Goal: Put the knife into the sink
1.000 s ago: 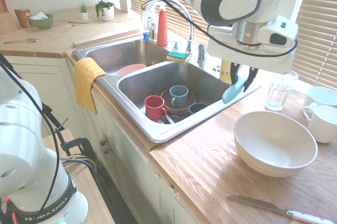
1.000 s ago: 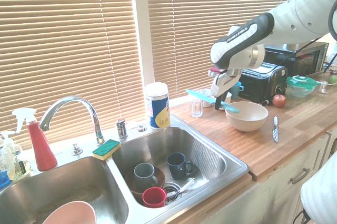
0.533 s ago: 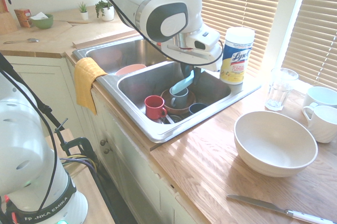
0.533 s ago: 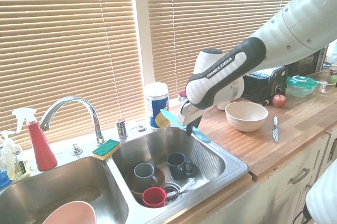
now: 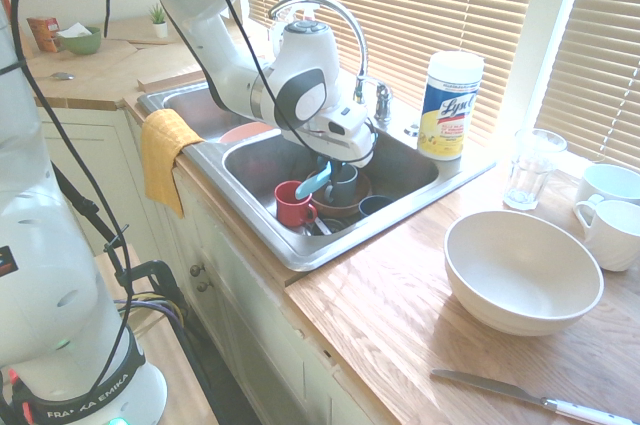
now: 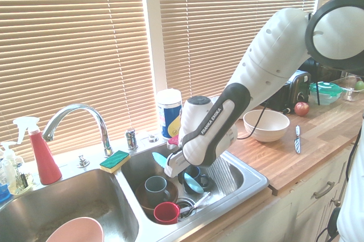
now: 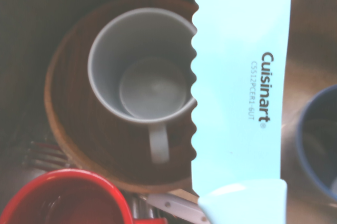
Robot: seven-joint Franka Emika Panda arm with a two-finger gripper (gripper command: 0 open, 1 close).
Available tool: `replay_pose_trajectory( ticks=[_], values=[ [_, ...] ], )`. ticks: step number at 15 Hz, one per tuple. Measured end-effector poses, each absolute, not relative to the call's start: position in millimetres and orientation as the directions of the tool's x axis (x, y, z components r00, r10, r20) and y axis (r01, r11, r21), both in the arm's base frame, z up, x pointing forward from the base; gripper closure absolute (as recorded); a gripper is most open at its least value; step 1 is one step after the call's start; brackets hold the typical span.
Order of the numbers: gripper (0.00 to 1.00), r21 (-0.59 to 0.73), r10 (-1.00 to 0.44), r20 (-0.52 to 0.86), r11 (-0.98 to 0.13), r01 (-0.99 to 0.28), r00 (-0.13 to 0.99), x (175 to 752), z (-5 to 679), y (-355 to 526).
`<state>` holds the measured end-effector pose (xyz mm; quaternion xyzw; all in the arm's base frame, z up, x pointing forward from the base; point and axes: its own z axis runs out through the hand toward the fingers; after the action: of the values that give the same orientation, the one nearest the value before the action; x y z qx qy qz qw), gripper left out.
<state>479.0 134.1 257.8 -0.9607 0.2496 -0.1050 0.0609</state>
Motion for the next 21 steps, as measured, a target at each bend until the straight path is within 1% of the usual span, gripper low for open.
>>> replay_pose_trajectory(
  ticks=[4, 9, 10, 15, 21],
  values=[
    [1.00, -0.149, -0.537, 0.156, -0.842, -0.518, 0.829, 494, 214, 132],
    [1.00, -0.118, -0.573, 0.137, -0.820, -0.561, 0.808, 492, 175, 120],
    [0.00, -0.113, -0.581, 0.133, -0.814, -0.570, 0.803, 491, 170, 119],
    [0.00, -0.099, -0.598, 0.090, -0.801, -0.591, 0.796, 486, 149, 121],
    [0.00, -0.106, -0.604, 0.085, -0.796, -0.596, 0.792, 488, 150, 119]
  ],
)
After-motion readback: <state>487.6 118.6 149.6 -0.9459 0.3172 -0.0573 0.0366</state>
